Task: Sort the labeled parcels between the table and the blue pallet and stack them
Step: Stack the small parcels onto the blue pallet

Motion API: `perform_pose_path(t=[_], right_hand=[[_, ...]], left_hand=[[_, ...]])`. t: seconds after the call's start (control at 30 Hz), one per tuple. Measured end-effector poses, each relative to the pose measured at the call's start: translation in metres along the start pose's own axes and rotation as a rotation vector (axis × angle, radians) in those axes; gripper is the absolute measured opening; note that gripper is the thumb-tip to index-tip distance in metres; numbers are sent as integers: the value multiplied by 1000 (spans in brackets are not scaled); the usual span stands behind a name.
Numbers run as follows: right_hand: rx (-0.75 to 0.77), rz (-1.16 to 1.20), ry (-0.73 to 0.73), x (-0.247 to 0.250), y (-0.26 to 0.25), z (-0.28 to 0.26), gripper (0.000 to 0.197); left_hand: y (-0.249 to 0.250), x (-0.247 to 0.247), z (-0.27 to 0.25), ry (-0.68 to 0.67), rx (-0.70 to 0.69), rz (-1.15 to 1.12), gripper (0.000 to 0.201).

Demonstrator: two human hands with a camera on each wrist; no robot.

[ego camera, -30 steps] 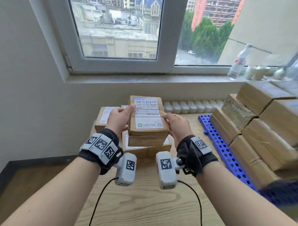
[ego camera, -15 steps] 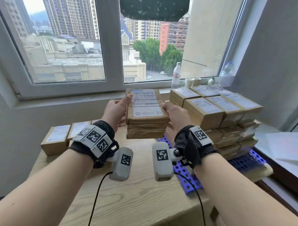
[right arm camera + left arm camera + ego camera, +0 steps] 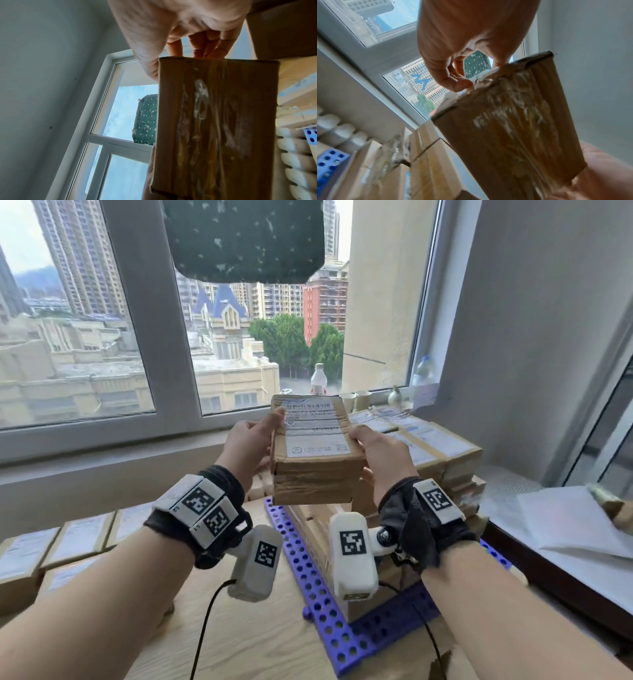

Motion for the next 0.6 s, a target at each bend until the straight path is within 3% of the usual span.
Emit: perform_pose_path(t=[0.1, 0.2, 0.6], right_hand=[[16, -9, 45, 21, -13, 34, 32], [34, -47, 50, 37, -33, 73, 23], [34, -170, 83, 103, -96, 220, 22]], left_hand=[[-1, -38, 22, -44, 3, -50, 49], [3, -74, 50, -67, 7, -65, 38], [-2, -201, 158, -69, 27, -45, 52]])
Point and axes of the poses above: each hand's wrist, its own z-axis towards the middle knuckle, its own x-axis out of the back of the hand, y = z × x, the point moved 8 cm from there along z, towards the middle knuckle, and after that the axes turned 11 degrees about -x, right-handed, at the moved point
